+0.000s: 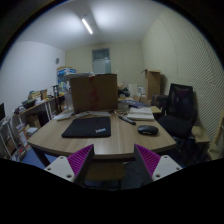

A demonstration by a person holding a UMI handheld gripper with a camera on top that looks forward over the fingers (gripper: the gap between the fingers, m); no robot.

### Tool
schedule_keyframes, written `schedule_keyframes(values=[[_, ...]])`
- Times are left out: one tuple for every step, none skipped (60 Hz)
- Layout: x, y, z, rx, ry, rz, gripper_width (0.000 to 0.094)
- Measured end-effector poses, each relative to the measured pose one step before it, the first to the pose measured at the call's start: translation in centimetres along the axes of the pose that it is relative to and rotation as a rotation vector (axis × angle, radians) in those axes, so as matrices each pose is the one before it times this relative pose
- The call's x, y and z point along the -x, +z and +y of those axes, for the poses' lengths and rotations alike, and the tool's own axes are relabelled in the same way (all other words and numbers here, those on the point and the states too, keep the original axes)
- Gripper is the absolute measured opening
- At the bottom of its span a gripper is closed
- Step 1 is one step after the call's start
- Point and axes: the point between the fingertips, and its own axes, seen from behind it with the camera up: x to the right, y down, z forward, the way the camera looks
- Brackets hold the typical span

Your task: Arrange mouse

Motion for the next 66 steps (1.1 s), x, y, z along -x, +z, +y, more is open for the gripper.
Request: schedule_keyframes(values=[[-0.055,0.023,0.015,0.00070,0.0029,0.00092,0.0819],[-0.034,0.054,-0.011,-0.00017,0.0019,-0.00005,0.0820],[-0.047,0.078,-0.027,-0.00132,0.0014,0.00004,0.0820],[-0.072,0.130,-0.054,-0.00228,0.0004,0.00076,0.0822],[-0.158,0.153,-0.044,-0.00230,-0.0003,0.00208,0.0818],[-0.208,0.159,-0.014,-0.00161,-0.0010,0.00315,0.0819],[-0.210,0.174,0.036,-0.00056,-0.0016,0.00430,0.0820],[-0.304,0.236,0.067,-0.00043,-0.0019,0.00527,0.0821],[-0.395,0.335,0.097,-0.00052,-0.0026,0.00539,0.0817],[-0.441,0.396,0.062,-0.00050,-0.0031,0.00508,0.0822],[-0.555,0.305,0.191,-0.00109,-0.0030,0.00257,0.0821],[-0.871,1.139,-0.321,0.00087,-0.0056,0.00455,0.0815],[-0.475,0.392,-0.084,-0.00057,-0.0038,0.00668,0.0819],[-0.612,0.489,-0.011,-0.00031,-0.0025,0.00742,0.0821],[-0.630,0.442,-0.032,0.00008,-0.0017,0.00874,0.0819],[-0.653,0.447,-0.034,-0.00089,-0.0017,0.00942,0.0821],[-0.675,0.437,-0.085,-0.00326,-0.0023,0.00966,0.0820],[-0.123,-0.289,0.110,-0.00612,-0.0012,0.01271,0.0819],[-1.813,1.105,-0.263,-0.00255,-0.0045,0.00567,0.0821],[-0.799,0.481,-0.087,-0.00273,-0.0031,0.01183,0.0822],[-0.767,0.512,-0.045,-0.00112,-0.0042,0.01218,0.0817],[-0.734,0.525,-0.023,0.00047,-0.0048,0.01106,0.0823],[-0.728,0.589,0.013,0.00170,-0.0046,0.00981,0.0822],[-0.637,0.572,0.057,0.00293,-0.0055,0.00778,0.0820],[-0.621,0.591,0.114,0.00483,-0.0060,0.00575,0.0823],[-0.587,0.637,0.150,0.00693,-0.0062,0.00408,0.0821],[-0.624,0.643,0.209,0.00920,-0.0043,0.00452,0.0822],[-0.524,0.593,0.213,0.01129,-0.0036,0.00286,0.0817],[0.032,0.866,0.376,0.00953,-0.0033,0.00427,0.0822],[-0.843,0.249,0.132,0.01221,-0.0062,-0.00579,0.0823],[-0.304,0.466,0.195,0.00991,-0.0072,-0.00569,0.0820],[-0.200,0.531,0.197,0.00844,-0.0066,-0.00366,0.0823],[-0.265,0.479,0.193,0.00719,-0.0033,-0.00105,0.0819],[-0.327,0.463,0.188,0.00638,-0.0007,0.00102,0.0821],[-0.317,0.455,0.202,0.00765,-0.0004,0.00011,0.0816],[-0.227,0.460,0.240,0.00867,-0.0006,-0.00167,0.0815],[-0.164,0.412,0.233,0.00803,-0.0014,-0.00222,0.0818],[-0.085,0.412,0.231,0.00771,-0.0027,-0.00373,0.0832],[0.493,0.768,-0.210,-0.01031,0.0019,-0.01102,0.0830],[0.086,0.306,-0.297,-0.01254,0.0082,-0.01070,0.0818],[-0.127,0.248,-0.001,0.00251,0.0060,-0.00533,0.0821],[-0.035,0.220,0.111,0.00714,0.0052,-0.00744,0.0816],[0.073,0.205,-0.162,-0.00267,0.0092,-0.00979,0.0819],[0.023,0.265,-0.044,0.00254,0.0070,-0.00672,0.0813],[-0.006,0.239,0.053,0.00626,0.0038,-0.00604,0.0806],[0.021,0.270,-0.123,0.00035,0.0050,-0.00640,0.0810],[-0.054,0.282,-0.124,0.00171,0.0039,-0.00360,0.0812],[-0.083,0.296,-0.057,0.00426,0.0035,-0.00165,0.0816],[0.178,0.507,-0.181,-0.00066,0.0046,-0.00043,0.0825],[-0.103,0.222,-0.123,0.00199,0.0012,-0.00095,0.0825],[0.049,0.205,-0.072,0.00337,-0.0003,-0.00583,0.0826],[-0.156,0.224,-0.149,0.00085,-0.0010,0.00214,0.0827],[-0.063,0.282,-0.156,0.00034,-0.0008,-0.00008,0.0826],[-0.044,0.255,-0.093,0.00163,0.0007,0.00070,0.0820],[-0.074,0.270,-0.129,-0.00026,0.0026,0.00137,0.0822],[-0.045,0.336,-0.140,-0.00125,0.0034,0.00212,0.0825],[-0.072,0.239,-0.164,-0.00079,0.0023,0.00346,0.0822],[-0.074,0.427,-0.108,-0.00169,0.0001,0.00495,0.0823],[-0.053,0.249,-0.103,-0.00122,0.0001,0.00331,0.0822],[-0.005,0.265,-0.123,-0.00157,0.0007,0.00208,0.0823],[-0.016,0.253,-0.100,-0.00056,0.0020,0.00149,0.0821],[0.003,0.239,-0.111,-0.00059,0.0021,0.00208,0.0820],[-0.001,0.231,-0.115,-0.00045,0.0014,0.00185,0.0816],[-0.001,0.249,-0.099,0.00014,0.0017,0.00202,0.0819],[-0.049,0.104,-0.162,-0.00040,0.0026,0.00138,0.0817],[0.032,0.249,-0.097,-0.00005,0.0020,0.00293,0.0815]])
